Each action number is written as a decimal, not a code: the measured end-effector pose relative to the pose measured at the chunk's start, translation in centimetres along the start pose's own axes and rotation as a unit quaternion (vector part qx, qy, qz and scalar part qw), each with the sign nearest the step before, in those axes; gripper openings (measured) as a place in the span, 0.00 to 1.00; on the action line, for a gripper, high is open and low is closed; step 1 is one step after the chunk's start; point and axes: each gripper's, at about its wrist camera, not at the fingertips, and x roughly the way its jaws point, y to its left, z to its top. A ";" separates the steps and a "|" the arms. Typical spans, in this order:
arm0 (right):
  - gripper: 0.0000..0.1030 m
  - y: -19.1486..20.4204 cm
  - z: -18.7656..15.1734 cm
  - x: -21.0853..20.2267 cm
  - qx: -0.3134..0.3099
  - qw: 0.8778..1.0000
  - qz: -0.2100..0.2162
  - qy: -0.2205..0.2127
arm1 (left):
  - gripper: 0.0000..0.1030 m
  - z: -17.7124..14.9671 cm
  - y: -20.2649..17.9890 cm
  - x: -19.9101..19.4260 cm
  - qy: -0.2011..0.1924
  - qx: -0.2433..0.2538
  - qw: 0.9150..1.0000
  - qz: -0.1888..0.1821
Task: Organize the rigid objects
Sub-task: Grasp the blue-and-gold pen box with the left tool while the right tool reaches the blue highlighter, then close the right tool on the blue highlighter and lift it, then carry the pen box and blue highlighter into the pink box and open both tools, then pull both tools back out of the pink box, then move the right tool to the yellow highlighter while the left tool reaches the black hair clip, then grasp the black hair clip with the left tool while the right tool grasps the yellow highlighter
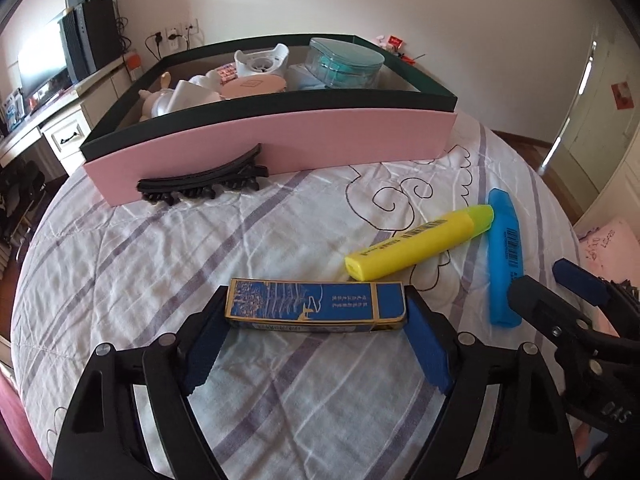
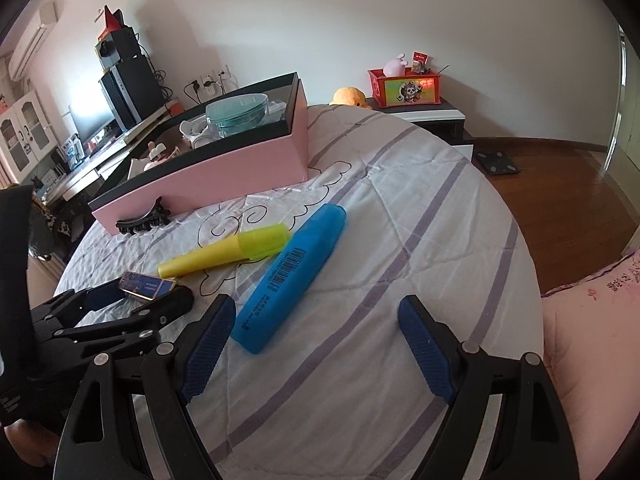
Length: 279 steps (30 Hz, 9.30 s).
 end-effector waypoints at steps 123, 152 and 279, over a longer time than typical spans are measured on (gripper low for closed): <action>0.81 9.7 12.8 5.7 -0.073 0.989 0.071 -0.107 | 1.00 10.1 10.6 -3.0 -0.163 -0.045 0.981 0.099; 1.00 13.0 -3.2 -21.4 -0.088 0.950 0.014 -0.298 | 1.00 -6.2 6.3 -27.4 -0.334 -0.042 0.936 0.102; 0.22 4.5 2.5 4.8 0.010 0.998 0.064 0.019 | 1.00 6.0 7.5 5.3 0.044 -0.134 0.980 0.138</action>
